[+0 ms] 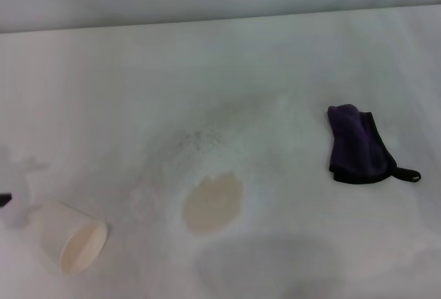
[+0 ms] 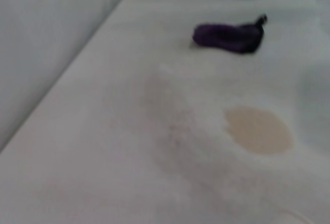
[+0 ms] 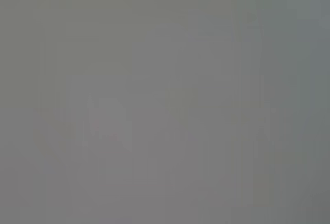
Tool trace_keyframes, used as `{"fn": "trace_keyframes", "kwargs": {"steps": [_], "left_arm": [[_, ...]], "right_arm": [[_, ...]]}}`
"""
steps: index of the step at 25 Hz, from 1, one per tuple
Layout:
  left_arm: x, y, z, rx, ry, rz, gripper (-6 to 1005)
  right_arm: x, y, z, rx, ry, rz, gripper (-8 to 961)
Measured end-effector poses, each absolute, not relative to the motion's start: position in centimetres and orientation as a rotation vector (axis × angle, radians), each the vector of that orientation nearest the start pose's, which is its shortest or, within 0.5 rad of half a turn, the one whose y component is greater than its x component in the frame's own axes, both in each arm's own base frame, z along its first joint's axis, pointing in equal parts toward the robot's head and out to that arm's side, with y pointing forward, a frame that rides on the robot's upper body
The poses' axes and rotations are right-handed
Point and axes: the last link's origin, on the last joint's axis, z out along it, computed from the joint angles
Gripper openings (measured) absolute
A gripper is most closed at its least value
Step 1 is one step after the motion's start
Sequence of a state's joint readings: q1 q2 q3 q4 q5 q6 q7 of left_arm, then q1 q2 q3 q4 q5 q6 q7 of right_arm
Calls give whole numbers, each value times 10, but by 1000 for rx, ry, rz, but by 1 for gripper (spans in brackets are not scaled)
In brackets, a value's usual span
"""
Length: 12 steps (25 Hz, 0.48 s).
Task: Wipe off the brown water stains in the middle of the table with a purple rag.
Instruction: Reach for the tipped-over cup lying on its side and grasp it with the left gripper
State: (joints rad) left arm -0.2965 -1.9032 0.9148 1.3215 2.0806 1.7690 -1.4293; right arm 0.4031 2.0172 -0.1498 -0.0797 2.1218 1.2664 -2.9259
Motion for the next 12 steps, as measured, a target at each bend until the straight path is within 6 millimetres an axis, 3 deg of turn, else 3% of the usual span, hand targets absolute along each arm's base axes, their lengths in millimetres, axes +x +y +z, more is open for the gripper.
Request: {"fn": "trace_keyframes", "kwargs": {"steps": [7, 12], "left_arm": [[-277, 286, 106, -2899, 29, 200, 876], [-279, 276, 86, -2925, 140, 283, 876]], "right_arm": [[398, 311, 91, -1215, 514, 581, 871], [402, 308, 87, -1216, 542, 569, 871]]}}
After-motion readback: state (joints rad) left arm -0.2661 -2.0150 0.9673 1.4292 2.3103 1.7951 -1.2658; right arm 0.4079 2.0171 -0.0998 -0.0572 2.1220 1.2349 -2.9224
